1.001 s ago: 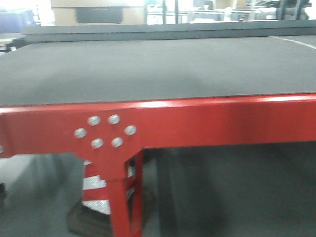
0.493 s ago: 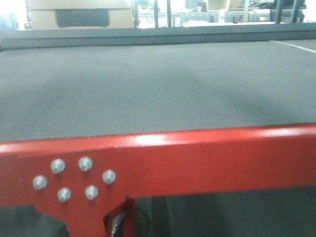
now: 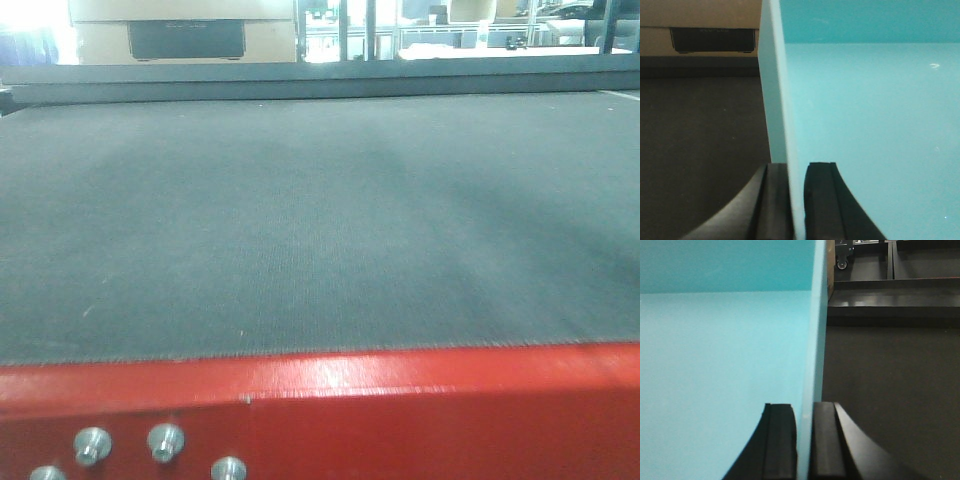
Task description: Fetch blue bin and place on conveyor start
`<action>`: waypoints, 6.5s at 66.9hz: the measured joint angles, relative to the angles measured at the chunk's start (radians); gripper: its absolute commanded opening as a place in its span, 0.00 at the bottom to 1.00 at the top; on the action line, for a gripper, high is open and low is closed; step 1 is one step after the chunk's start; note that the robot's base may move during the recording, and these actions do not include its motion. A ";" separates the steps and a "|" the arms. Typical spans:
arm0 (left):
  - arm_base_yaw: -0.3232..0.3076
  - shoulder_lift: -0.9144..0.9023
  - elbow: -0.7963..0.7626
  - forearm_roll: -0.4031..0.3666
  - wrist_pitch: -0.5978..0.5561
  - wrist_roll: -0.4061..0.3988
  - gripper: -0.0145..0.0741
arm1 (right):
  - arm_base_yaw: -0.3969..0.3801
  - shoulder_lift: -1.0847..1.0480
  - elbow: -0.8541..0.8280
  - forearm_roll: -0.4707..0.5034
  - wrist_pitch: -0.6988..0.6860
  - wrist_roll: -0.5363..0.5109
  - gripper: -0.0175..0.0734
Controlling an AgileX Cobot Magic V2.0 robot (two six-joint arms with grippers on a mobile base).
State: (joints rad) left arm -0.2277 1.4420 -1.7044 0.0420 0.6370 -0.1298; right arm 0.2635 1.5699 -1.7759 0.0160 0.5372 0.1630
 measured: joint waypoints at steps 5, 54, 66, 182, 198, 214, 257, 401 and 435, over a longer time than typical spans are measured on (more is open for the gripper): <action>0.000 0.000 0.000 0.000 0.000 0.000 0.04 | 0.000 0.000 0.000 0.000 0.000 0.000 0.03; 0.000 0.000 0.000 0.002 0.002 -0.002 0.04 | 0.000 0.000 0.000 0.000 0.000 -0.002 0.02; 0.000 0.000 0.000 0.002 0.004 -0.002 0.04 | 0.000 0.000 0.000 0.000 0.000 -0.002 0.02; -0.004 0.188 0.210 -0.067 0.202 -0.002 0.04 | 0.002 0.147 0.071 -0.032 0.473 -0.002 0.02; -0.004 0.264 0.248 -0.051 0.152 -0.002 0.08 | 0.002 0.261 0.073 -0.032 0.467 -0.002 0.19; -0.004 0.296 0.250 -0.031 0.138 0.009 0.59 | 0.002 0.311 0.073 -0.041 0.465 -0.012 0.73; 0.013 0.045 0.247 0.055 0.249 0.013 0.14 | -0.040 0.062 0.073 -0.073 0.478 -0.014 0.05; 0.270 -1.145 1.301 0.018 -0.384 0.055 0.04 | -0.177 -1.080 1.290 -0.132 -0.447 -0.021 0.01; 0.270 -1.434 1.704 -0.013 -0.571 0.076 0.04 | -0.177 -1.080 1.290 -0.132 -0.447 -0.021 0.01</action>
State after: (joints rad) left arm 0.0428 0.0076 0.0000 0.0289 0.0658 -0.0536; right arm 0.0861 0.4899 -0.4854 -0.1157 0.0901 0.1423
